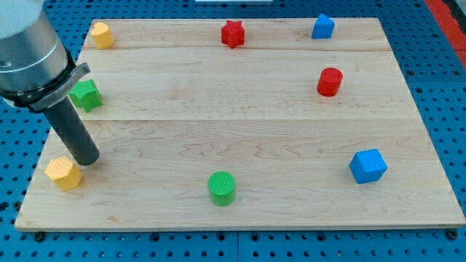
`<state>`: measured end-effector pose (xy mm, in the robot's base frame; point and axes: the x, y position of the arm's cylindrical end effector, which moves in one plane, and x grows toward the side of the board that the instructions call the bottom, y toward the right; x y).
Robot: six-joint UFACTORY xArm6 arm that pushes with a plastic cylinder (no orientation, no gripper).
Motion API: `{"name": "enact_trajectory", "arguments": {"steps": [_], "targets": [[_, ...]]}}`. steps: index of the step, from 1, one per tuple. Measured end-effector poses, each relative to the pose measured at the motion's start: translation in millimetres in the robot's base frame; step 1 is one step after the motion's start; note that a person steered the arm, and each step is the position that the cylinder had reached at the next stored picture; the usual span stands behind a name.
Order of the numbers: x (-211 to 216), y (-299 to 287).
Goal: Point the arm in between the red blocks
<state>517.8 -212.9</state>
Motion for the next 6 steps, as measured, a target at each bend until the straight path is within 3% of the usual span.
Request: {"name": "enact_trajectory", "arguments": {"steps": [1, 2, 5, 6], "targets": [[-3, 8], [-29, 60], [-176, 243], [-199, 323]]}}
